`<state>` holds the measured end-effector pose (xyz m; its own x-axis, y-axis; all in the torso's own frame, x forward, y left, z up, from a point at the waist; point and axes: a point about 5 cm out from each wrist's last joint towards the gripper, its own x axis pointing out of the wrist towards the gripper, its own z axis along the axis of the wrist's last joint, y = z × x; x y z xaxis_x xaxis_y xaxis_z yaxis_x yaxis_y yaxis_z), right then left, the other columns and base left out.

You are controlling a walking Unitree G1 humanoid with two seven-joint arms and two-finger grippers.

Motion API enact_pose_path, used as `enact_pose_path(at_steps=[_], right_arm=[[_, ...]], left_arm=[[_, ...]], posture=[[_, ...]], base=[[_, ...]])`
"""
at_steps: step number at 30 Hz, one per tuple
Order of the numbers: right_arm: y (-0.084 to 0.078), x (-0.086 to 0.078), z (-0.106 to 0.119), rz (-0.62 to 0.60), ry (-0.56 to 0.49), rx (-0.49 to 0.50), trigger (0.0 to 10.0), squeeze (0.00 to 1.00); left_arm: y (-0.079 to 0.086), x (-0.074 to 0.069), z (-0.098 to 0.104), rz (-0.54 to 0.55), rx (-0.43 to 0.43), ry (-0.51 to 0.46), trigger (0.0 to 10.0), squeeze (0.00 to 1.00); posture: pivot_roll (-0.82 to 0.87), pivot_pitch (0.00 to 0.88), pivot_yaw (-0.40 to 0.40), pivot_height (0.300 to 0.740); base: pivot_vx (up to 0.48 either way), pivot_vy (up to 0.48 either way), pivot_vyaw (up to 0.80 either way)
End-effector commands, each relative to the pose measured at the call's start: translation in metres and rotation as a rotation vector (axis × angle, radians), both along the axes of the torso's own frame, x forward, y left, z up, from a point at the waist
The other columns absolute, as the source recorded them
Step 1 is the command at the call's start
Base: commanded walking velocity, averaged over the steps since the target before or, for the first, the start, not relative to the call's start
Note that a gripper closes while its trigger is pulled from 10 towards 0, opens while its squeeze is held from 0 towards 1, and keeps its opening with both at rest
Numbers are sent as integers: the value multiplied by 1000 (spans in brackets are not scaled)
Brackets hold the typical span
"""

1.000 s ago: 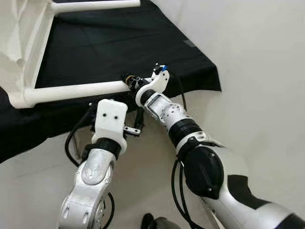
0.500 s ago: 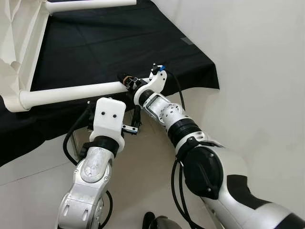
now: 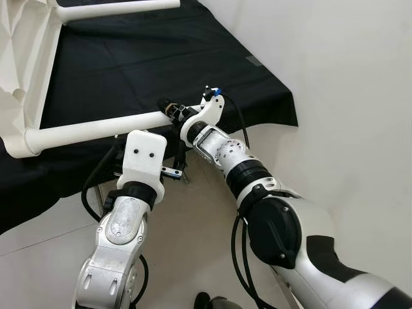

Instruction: Building children table

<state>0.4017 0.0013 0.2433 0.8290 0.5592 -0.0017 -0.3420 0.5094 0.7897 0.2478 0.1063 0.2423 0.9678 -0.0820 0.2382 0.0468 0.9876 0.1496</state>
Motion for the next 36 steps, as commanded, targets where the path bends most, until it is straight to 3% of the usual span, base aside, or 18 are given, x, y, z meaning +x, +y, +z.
enact_pose_path(at_steps=[1,31,36], right_arm=[[2,-2,-10,11,28,-86,10000,0],[3,-2,-10,15,23,-95,10000,0],[3,-3,-12,19,27,-102,10000,0]], left_arm=[[-2,0,-1,-13,7,0,10000,0],[-2,1,-3,-15,22,1,10000,0],[-1,1,-4,-6,-5,18,10000,0]], posture=[[146,254,-198,740],[144,255,-196,740],[143,254,-196,740]], base=[[262,0,0],[322,0,0],[0,0,0]])
